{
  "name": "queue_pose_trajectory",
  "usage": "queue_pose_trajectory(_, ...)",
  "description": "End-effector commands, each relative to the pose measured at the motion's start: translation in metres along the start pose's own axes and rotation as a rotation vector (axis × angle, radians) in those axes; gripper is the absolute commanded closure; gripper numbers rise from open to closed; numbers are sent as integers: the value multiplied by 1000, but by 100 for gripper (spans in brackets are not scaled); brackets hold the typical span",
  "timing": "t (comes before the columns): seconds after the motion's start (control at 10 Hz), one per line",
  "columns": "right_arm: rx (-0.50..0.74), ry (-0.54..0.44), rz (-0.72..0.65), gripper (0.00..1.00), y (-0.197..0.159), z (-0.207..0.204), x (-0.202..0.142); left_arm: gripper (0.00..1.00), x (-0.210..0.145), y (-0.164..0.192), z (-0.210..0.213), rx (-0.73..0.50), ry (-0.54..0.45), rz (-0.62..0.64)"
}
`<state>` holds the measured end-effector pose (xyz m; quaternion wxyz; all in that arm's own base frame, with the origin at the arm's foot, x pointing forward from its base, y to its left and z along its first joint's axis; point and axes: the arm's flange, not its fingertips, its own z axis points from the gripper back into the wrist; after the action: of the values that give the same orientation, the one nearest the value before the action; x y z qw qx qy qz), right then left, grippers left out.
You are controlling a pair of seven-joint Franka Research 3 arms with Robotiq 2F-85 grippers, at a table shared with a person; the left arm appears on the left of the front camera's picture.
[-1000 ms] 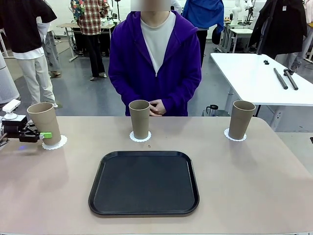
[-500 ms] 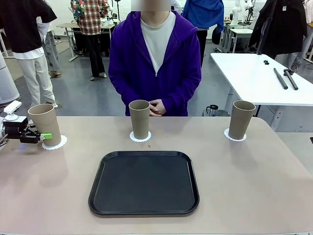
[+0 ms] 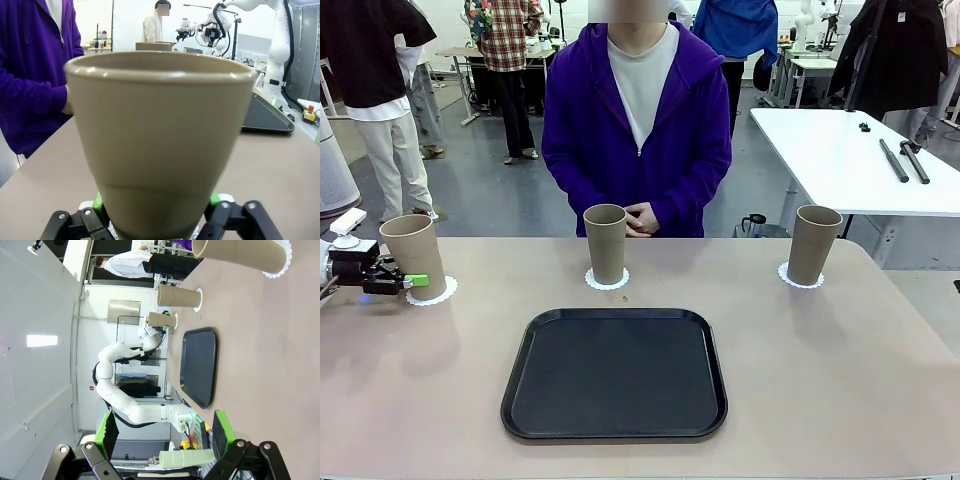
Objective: Place coasters on the table and set cups on them.
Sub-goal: Take one Reusable plastic cup from the Flat Tray and place it on a coaster set by the human.
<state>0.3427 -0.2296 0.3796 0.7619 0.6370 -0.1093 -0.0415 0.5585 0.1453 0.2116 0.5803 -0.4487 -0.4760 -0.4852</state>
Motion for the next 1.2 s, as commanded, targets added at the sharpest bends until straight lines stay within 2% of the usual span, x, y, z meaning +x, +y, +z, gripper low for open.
queue_pose_trajectory(0.0, 1, 2, -6, 0, 1, 0, -1, 0, 2, 6, 2, -21, -7, 14)
queue_pose_trajectory(0.5, 1, 2, -6, 0, 1, 0, -1, 0, 3, 5, 3, -37, 21, 26)
queue_pose_trajectory(1.1, 1, 2, -6, 0, 1, 0, -1, 0, 3, 7, 13, -67, 165, 35)
